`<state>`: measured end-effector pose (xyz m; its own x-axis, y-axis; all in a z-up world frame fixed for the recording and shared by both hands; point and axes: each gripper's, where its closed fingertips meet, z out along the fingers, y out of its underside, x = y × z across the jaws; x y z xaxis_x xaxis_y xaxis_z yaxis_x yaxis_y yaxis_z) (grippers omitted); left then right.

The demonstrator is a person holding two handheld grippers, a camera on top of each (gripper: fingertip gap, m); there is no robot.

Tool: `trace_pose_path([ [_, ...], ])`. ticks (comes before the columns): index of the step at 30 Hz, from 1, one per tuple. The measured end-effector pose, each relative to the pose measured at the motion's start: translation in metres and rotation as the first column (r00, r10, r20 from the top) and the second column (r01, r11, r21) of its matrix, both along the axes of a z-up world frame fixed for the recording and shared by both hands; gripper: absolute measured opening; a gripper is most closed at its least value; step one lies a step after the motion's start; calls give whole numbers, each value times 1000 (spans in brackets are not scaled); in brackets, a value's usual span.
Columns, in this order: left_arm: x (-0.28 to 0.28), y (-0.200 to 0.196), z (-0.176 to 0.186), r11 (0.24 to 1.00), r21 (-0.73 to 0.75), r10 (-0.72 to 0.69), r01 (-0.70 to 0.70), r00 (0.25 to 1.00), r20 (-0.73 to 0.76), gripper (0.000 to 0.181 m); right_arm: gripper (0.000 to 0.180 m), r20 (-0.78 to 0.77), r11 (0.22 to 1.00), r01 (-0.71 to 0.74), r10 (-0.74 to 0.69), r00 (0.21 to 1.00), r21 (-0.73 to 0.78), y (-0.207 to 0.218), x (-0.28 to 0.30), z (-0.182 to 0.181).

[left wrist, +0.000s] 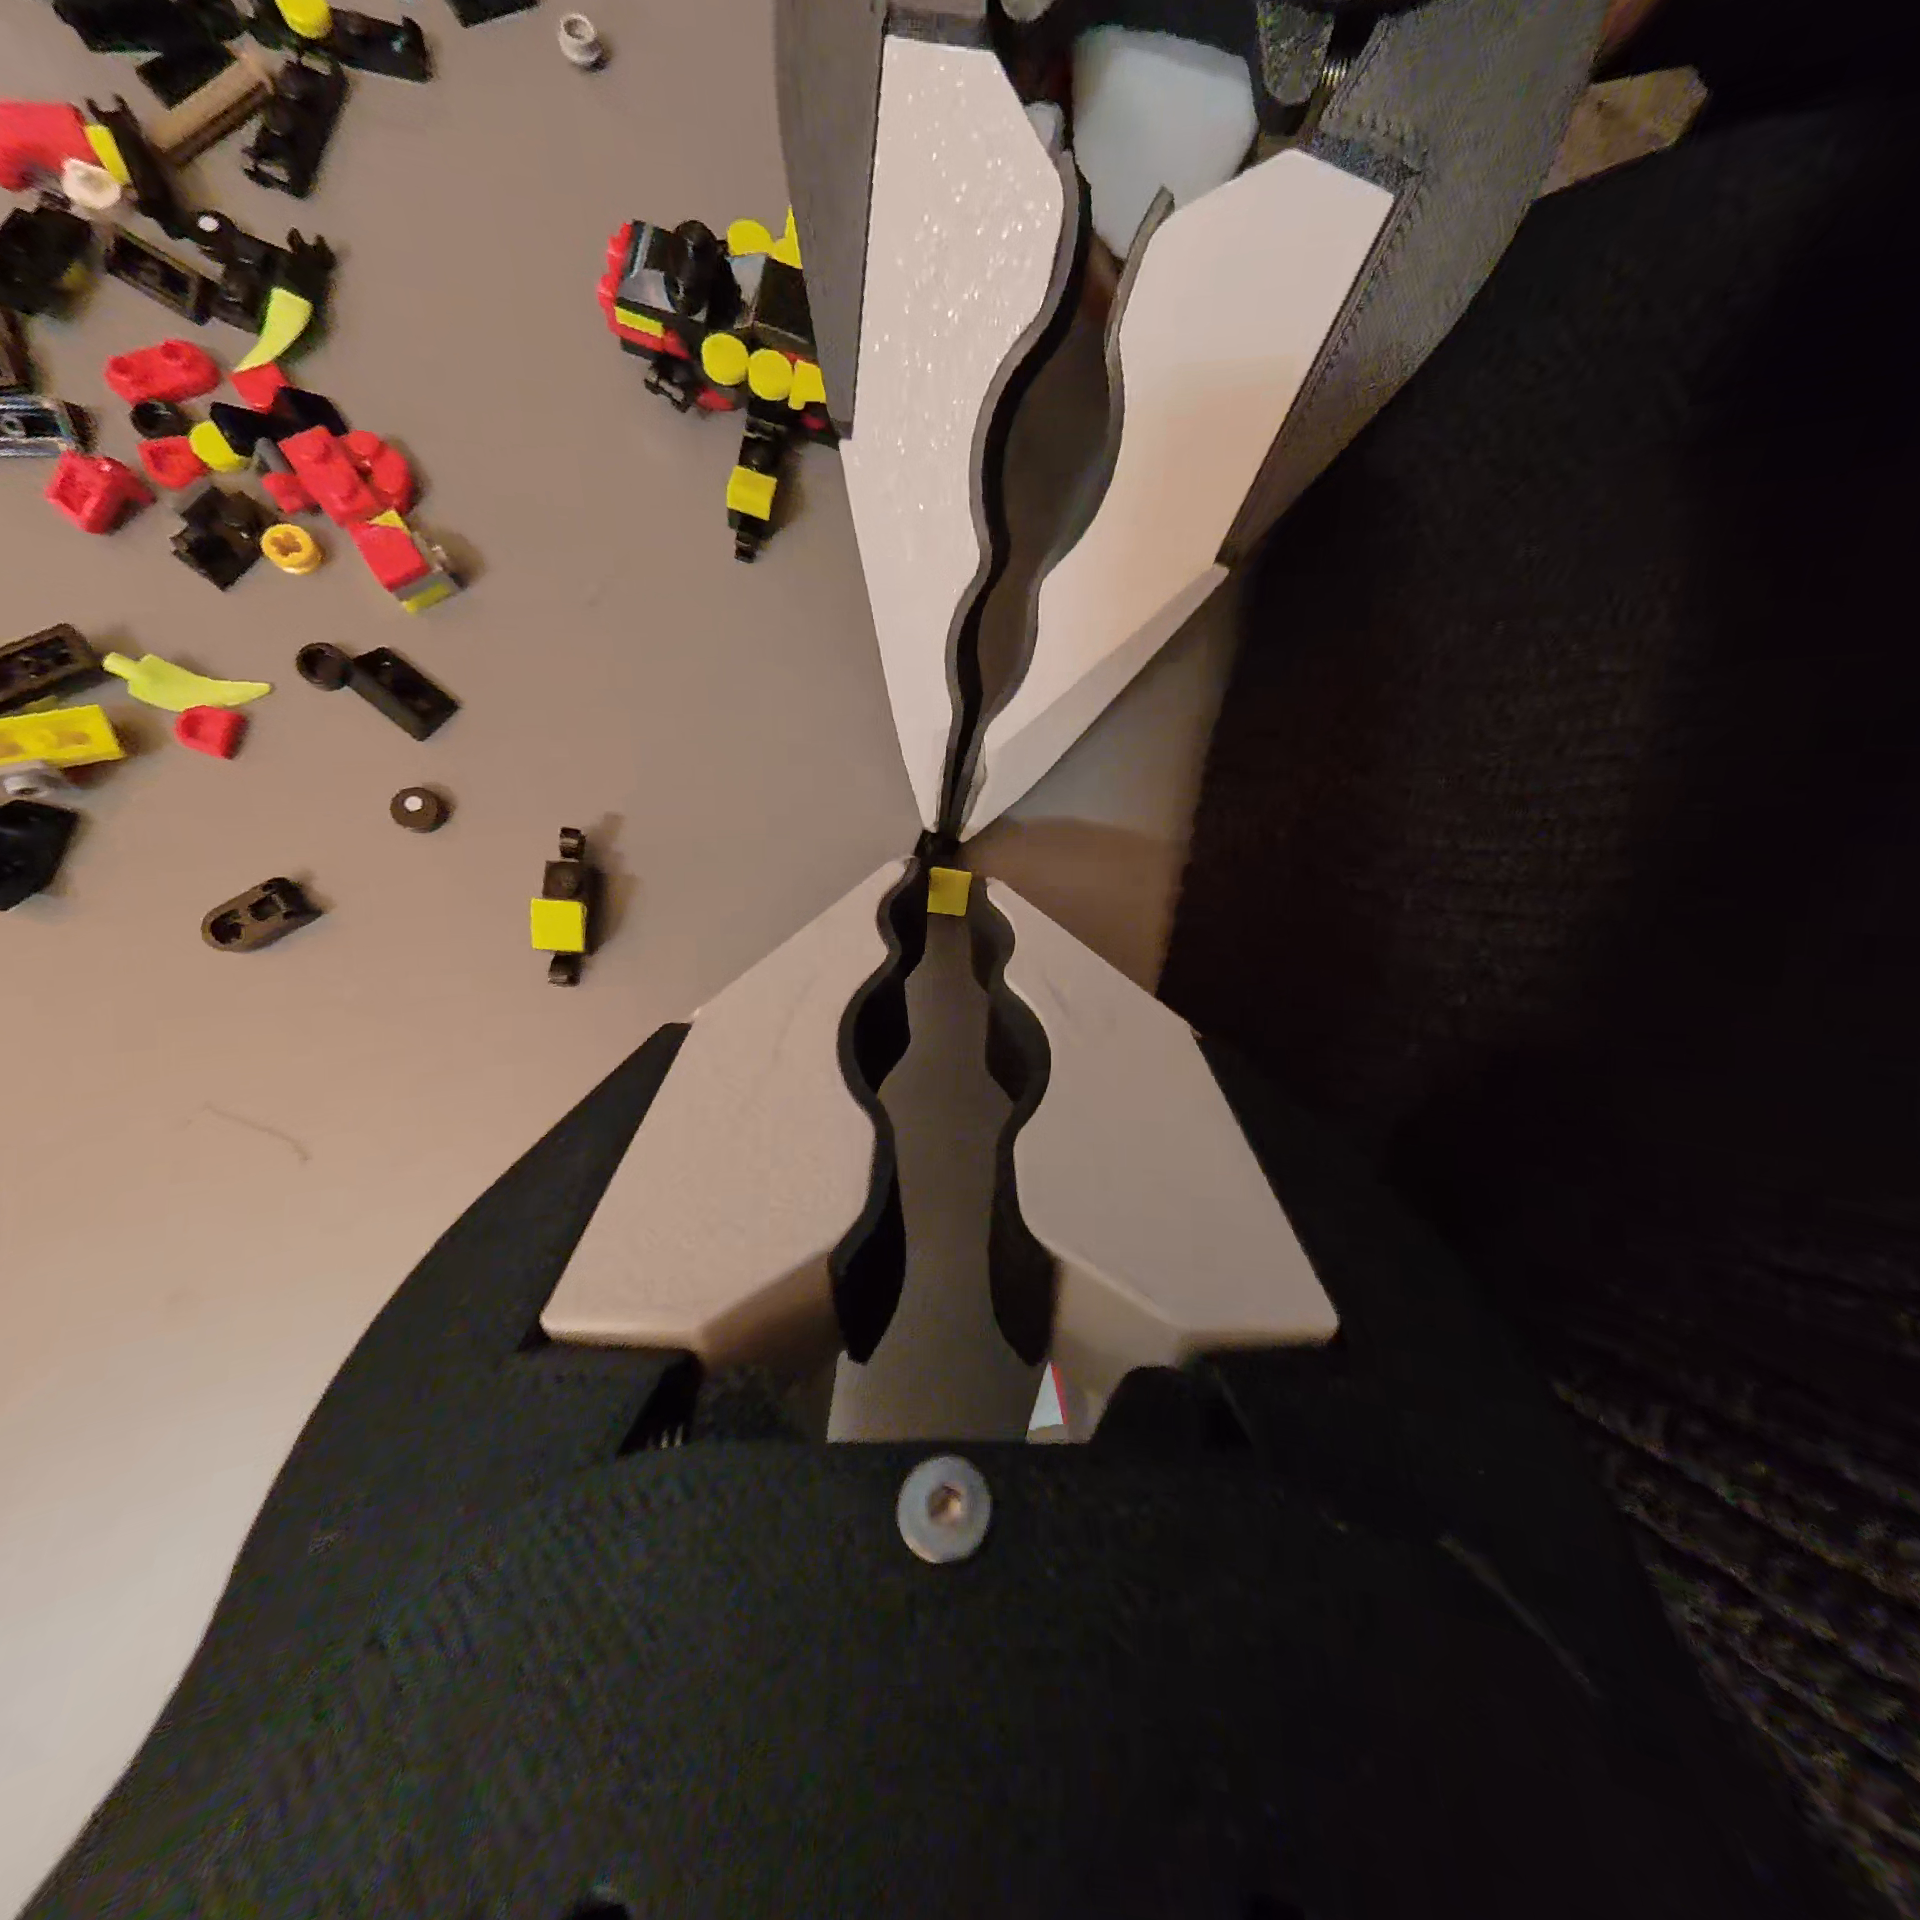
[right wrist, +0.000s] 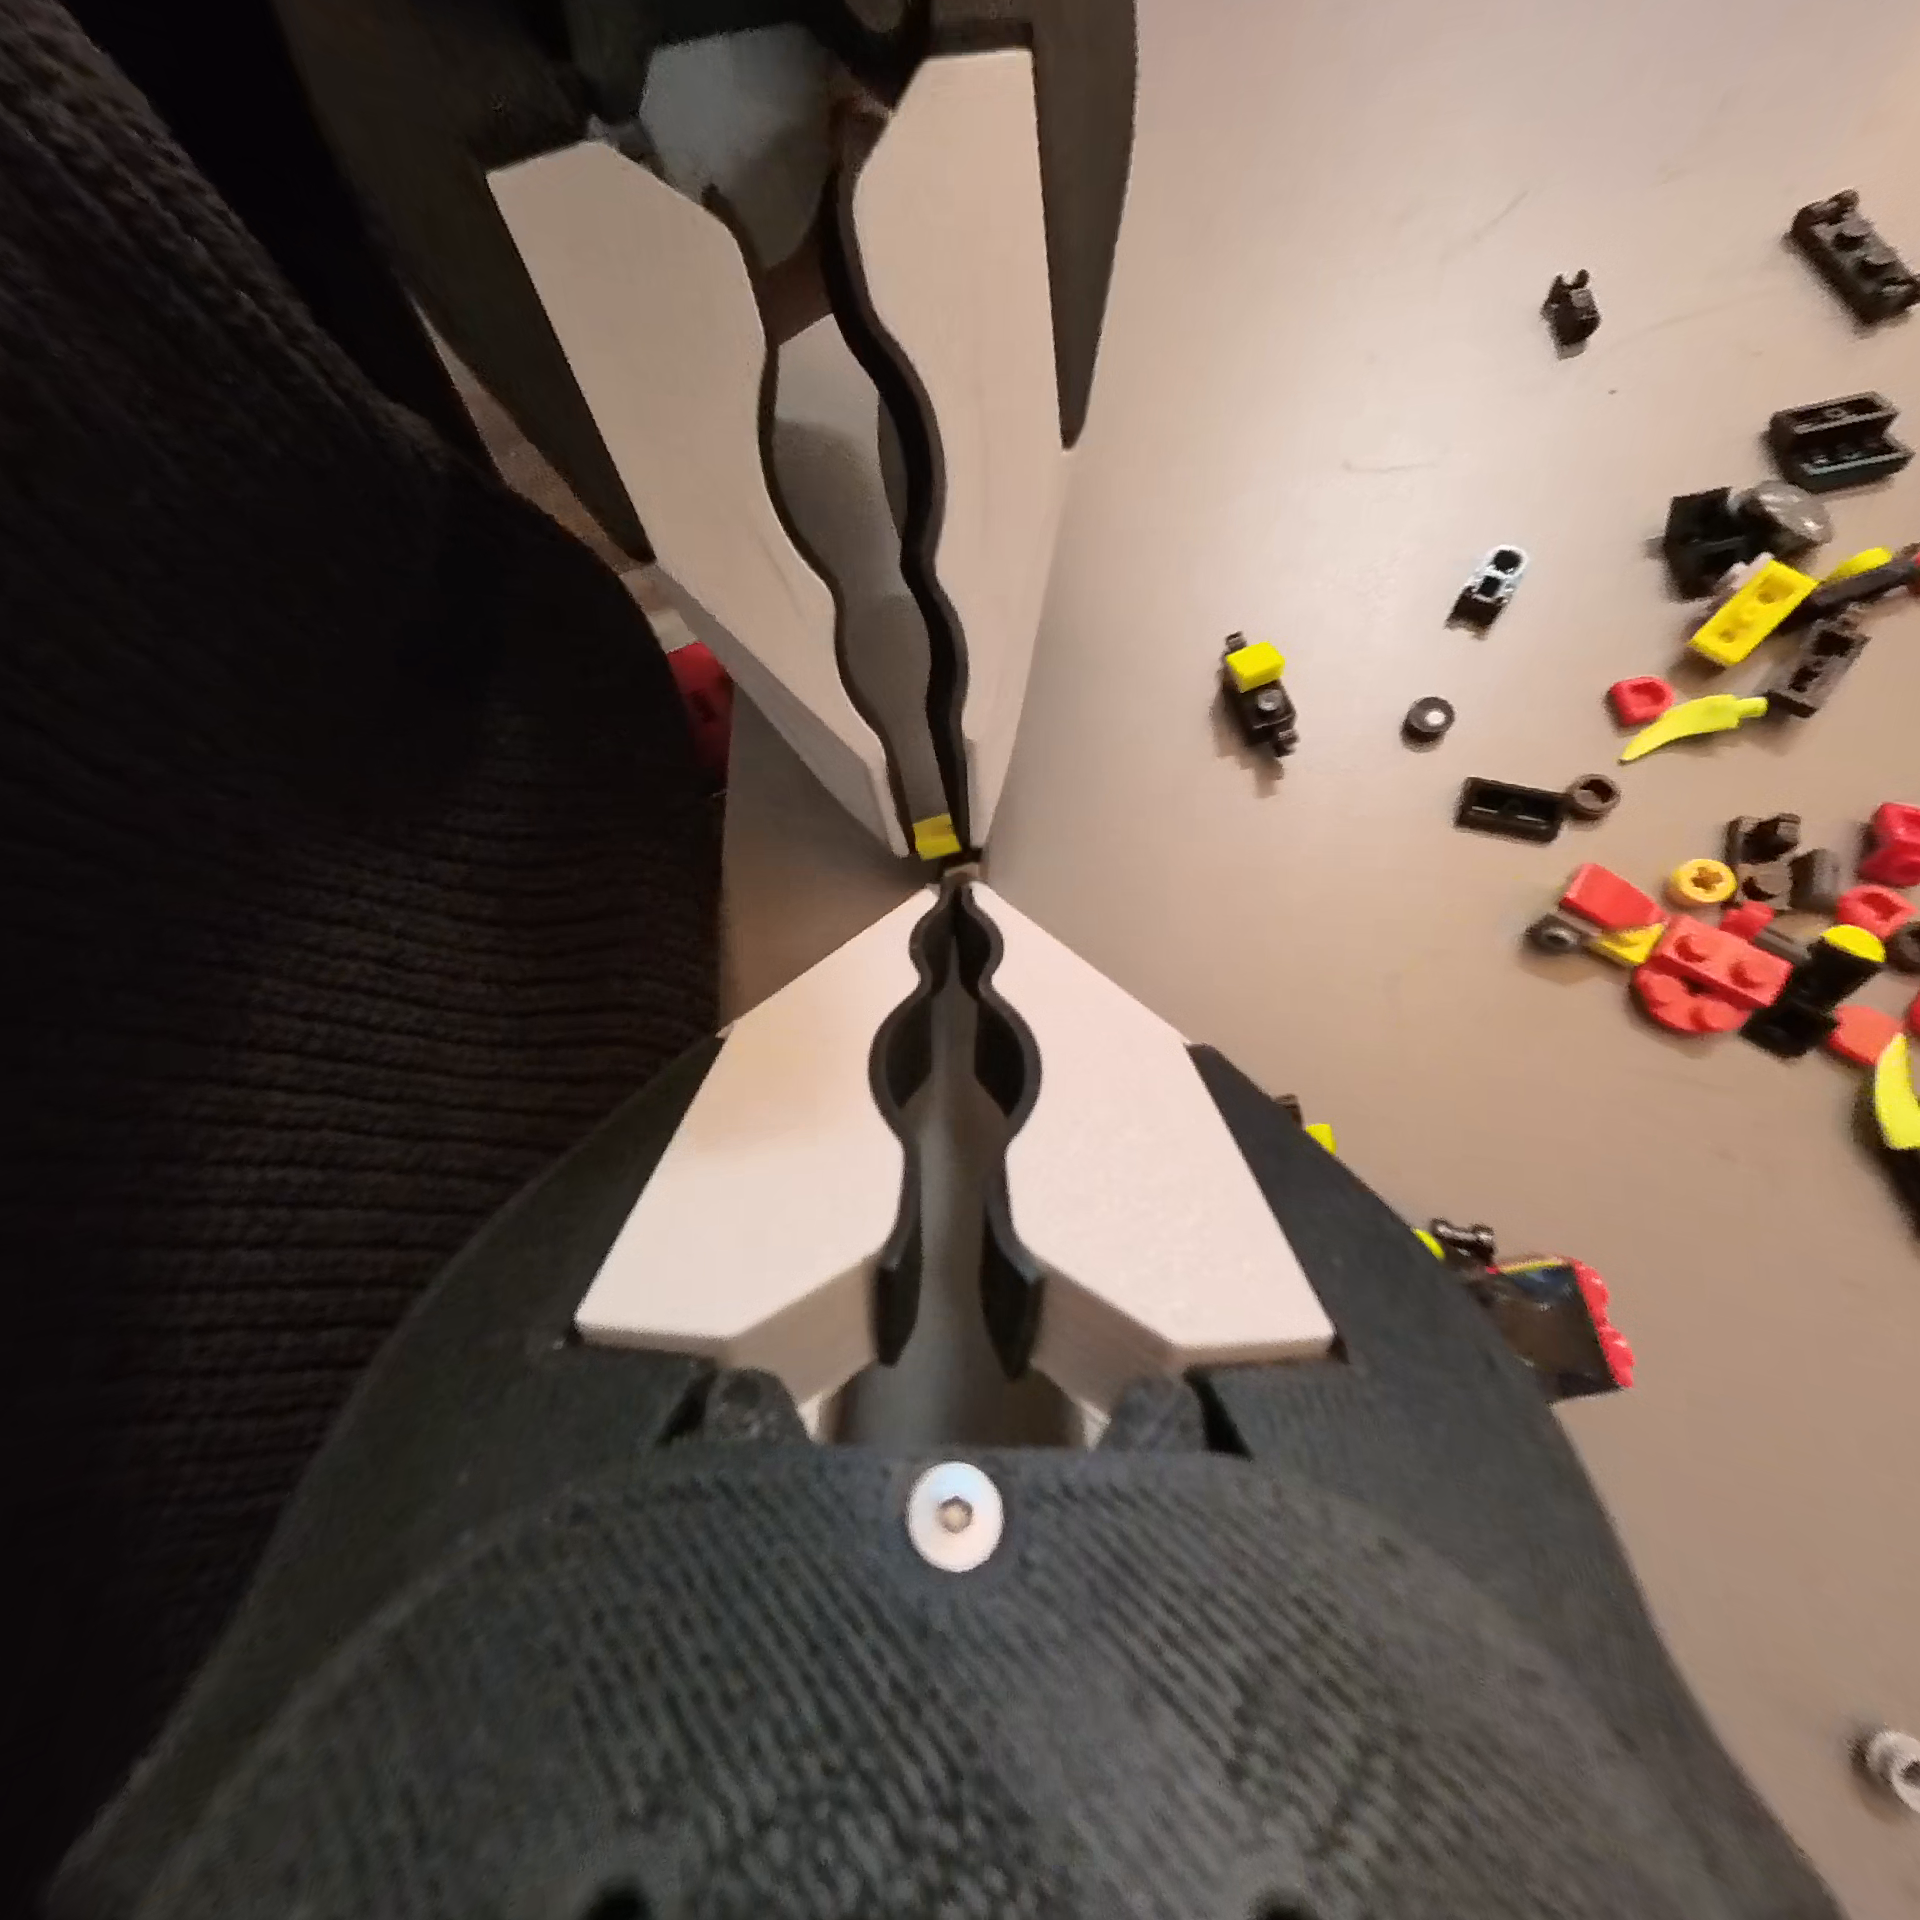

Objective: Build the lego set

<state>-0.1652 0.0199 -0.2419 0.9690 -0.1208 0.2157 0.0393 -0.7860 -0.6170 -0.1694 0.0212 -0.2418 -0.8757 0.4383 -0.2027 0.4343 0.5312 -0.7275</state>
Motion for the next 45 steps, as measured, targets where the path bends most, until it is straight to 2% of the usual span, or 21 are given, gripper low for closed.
trace_pose_path([
  [20, -2, -2, -1, 1000, -14, -12, 12, 1000, 28, 6, 0, 3, 1000, -31, 31, 1000, 5, -3, 0, 0],
  [32, 2, -3, -2, 995, -91, -43, 45, 999, 23, 6, 0, 8, 999, -41, 41, 999, 4, -5, 0, -1],
  [45, 2, -3, -3, 983, -174, 69, -51, 993, 96, 5, 0, -23, 998, -48, 49, 999, 37, -6, -1, -2],
])
